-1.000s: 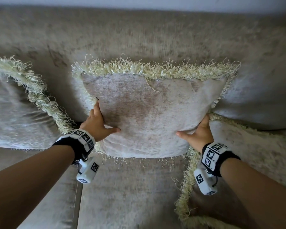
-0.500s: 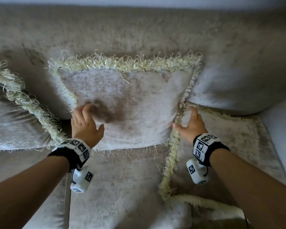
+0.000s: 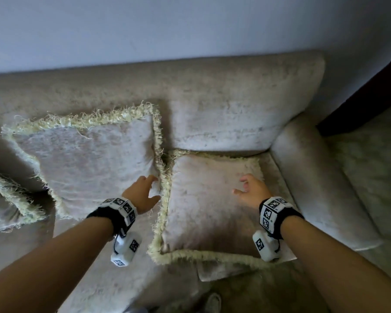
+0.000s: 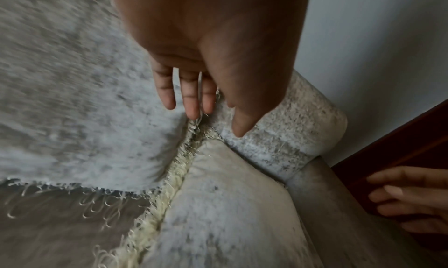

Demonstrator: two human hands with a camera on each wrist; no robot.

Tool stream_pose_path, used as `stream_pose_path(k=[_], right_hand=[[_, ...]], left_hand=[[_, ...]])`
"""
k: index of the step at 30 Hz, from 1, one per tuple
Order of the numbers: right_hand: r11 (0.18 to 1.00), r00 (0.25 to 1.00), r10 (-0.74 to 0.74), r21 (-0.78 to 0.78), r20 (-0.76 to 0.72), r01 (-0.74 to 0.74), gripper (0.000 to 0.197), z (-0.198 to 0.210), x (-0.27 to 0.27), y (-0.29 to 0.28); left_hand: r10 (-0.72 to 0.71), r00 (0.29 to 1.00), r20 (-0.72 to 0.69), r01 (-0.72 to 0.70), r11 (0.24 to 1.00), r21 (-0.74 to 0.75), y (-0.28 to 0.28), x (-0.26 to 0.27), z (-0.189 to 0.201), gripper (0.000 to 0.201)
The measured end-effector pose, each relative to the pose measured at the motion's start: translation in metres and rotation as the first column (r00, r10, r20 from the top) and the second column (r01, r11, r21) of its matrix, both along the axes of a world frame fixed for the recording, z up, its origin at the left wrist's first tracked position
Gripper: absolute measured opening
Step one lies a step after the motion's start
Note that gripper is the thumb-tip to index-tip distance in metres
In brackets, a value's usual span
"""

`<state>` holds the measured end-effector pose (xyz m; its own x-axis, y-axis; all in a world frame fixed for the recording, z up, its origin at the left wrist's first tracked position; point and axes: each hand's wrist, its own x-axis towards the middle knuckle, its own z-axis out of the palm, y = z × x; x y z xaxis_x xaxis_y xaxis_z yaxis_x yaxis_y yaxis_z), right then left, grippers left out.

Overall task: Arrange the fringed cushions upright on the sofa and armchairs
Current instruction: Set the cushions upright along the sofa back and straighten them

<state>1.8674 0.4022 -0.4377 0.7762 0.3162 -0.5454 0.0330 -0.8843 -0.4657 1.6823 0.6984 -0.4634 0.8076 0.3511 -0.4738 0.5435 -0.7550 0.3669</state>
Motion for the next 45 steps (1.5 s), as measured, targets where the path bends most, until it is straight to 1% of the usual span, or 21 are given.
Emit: stream_pose_path(k=[2, 5, 8, 11, 13, 16, 18, 20, 22, 24, 26, 28, 30, 31, 32, 35, 38, 41, 45], right_hand=[[0.999, 0.998, -0.042, -0.025, -0.038, 0.041, 0.047, 0.0, 0.012, -0.036], [0.995, 0.994, -0.083, -0.059, -0.078, 0.078, 0.045, -0.015, 0.027, -0.076], [0.991, 0.986, -0.103, -0.103, -0.128, 0.09, 0.049, -0.044, 0.039, -0.099], [0.989, 0.977, -0.125, -0.103, -0.172, 0.108, 0.057, -0.085, 0.054, -0.107], [0.985, 0.959, -0.165, -0.093, -0.23, 0.147, 0.066, -0.113, 0.066, -0.105], [0.971, 0.923, -0.24, -0.085, -0.3, 0.224, 0.086, -0.151, 0.082, -0.1], [0.959, 0.902, -0.282, -0.085, -0.328, 0.269, 0.091, -0.171, 0.09, -0.096], [0.954, 0.884, -0.296, -0.074, -0.36, 0.29, 0.092, -0.188, 0.096, -0.092], [0.946, 0.855, -0.316, -0.063, -0.412, 0.319, 0.111, -0.207, 0.098, -0.088], [0.939, 0.835, -0.319, -0.033, -0.448, 0.341, 0.127, -0.222, 0.096, -0.083], [0.92, 0.815, -0.351, -0.005, -0.461, 0.393, 0.136, -0.236, 0.096, -0.08], [0.894, 0.79, -0.38, 0.026, -0.48, 0.446, 0.146, -0.244, 0.096, -0.079], [0.879, 0.778, -0.392, 0.05, -0.49, 0.475, 0.16, -0.255, 0.096, -0.081], [0.877, 0.769, -0.39, 0.051, -0.507, 0.478, 0.163, -0.259, 0.097, -0.081], [0.878, 0.764, -0.385, 0.051, -0.517, 0.477, 0.16, -0.265, 0.098, -0.081], [0.881, 0.767, -0.378, 0.054, -0.519, 0.471, 0.142, -0.281, 0.101, -0.081], [0.892, 0.775, -0.357, 0.055, -0.521, 0.448, 0.137, -0.288, 0.1, -0.08], [0.9, 0.806, -0.333, 0.089, -0.489, 0.426, 0.128, -0.285, 0.097, -0.083], [0.923, 0.844, -0.277, 0.116, -0.46, 0.367, 0.121, -0.259, 0.101, -0.084]], left_hand=[[0.01, 1.0, -0.025, -0.01, 1.0, -0.022, -0.025, 0.01, 0.0, 0.058], [0.062, 0.995, -0.072, -0.068, 0.995, -0.072, -0.046, 0.024, -0.013, 0.058], [0.096, 0.987, -0.128, -0.108, 0.99, -0.095, -0.05, 0.041, -0.045, 0.059], [0.047, 0.977, -0.209, -0.065, 0.995, -0.081, -0.048, 0.06, -0.086, 0.064], [0.03, 0.966, -0.259, -0.05, 0.996, -0.074, -0.045, 0.076, -0.115, 0.077], [0.046, 0.947, -0.319, -0.064, 0.997, -0.046, -0.046, 0.1, -0.153, 0.106], [0.078, 0.943, -0.323, -0.101, 0.993, -0.054, -0.048, 0.102, -0.178, 0.132], [0.113, 0.948, -0.296, -0.145, 0.986, -0.086, -0.05, 0.1, -0.196, 0.148], [0.127, 0.937, -0.325, -0.178, 0.975, -0.132, -0.046, 0.101, -0.21, 0.157], [0.134, 0.927, -0.351, -0.2, 0.966, -0.161, -0.042, 0.104, -0.215, 0.16], [0.161, 0.922, -0.352, -0.239, 0.952, -0.191, -0.04, 0.108, -0.22, 0.161], [0.191, 0.916, -0.352, -0.268, 0.945, -0.187, -0.04, 0.111, -0.225, 0.165], [0.216, 0.907, -0.362, -0.299, 0.935, -0.189, -0.043, 0.114, -0.227, 0.168], [0.223, 0.903, -0.367, -0.308, 0.932, -0.191, -0.045, 0.115, -0.228, 0.168], [0.229, 0.901, -0.37, -0.314, 0.931, -0.189, -0.047, 0.116, -0.229, 0.167], [0.214, 0.91, -0.356, -0.296, 0.935, -0.194, -0.048, 0.116, -0.236, 0.166], [0.19, 0.93, -0.314, -0.265, 0.939, -0.218, -0.049, 0.112, -0.239, 0.168], [0.176, 0.935, -0.308, -0.245, 0.948, -0.202, -0.055, 0.113, -0.228, 0.165], [0.162, 0.948, -0.275, -0.217, 0.96, -0.18, -0.066, 0.111, -0.201, 0.16]])
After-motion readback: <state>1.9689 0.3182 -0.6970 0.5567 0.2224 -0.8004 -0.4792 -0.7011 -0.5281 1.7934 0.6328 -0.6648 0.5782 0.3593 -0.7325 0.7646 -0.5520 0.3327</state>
